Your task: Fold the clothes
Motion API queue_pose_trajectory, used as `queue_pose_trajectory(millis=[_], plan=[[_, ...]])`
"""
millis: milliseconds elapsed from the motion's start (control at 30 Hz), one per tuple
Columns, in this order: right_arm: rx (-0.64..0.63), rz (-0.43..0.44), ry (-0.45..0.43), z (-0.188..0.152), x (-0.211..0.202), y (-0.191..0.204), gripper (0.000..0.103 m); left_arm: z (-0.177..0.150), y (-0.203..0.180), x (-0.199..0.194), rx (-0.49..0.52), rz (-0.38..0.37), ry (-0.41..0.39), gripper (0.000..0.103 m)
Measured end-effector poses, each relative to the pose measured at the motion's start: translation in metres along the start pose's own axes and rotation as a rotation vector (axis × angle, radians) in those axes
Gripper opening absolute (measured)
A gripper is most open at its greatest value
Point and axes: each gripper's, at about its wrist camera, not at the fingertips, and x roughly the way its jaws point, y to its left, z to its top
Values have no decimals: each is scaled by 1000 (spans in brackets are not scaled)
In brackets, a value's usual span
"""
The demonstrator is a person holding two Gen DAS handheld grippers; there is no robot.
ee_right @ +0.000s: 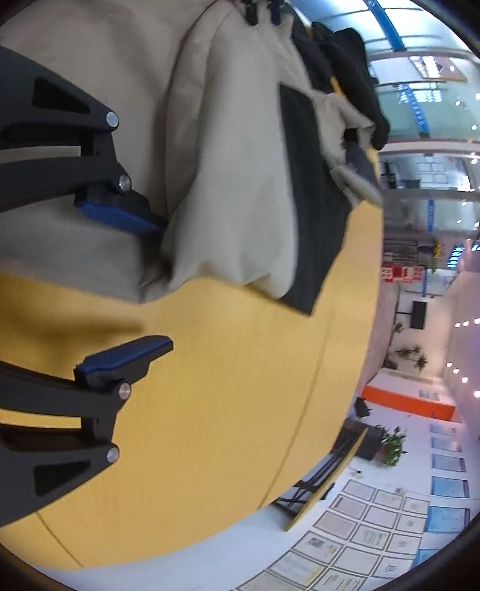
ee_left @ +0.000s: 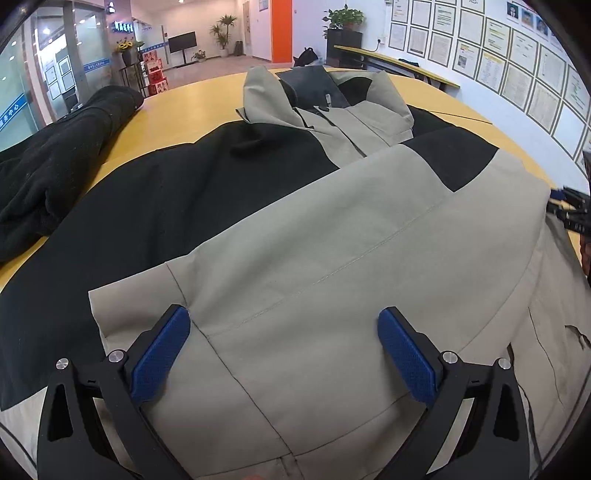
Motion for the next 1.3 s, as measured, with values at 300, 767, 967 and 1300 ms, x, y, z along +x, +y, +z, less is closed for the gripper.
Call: queue_pose_trajectory(millis=[300,767,967,1300], plan=[[-218,120,-121,39,-57,46,64,-6,23,-81,-89,-70,-169,103],[-508,804,-64,165,0,346,72,-69,41,-131,-119,-330,-187,103],[-629,823,130,168,52,398,66,-82,43,-117,-166,-373,-153,103],[-619,817,0,158,15,420,69,-120,90,-128,-342,-240,-137,103]])
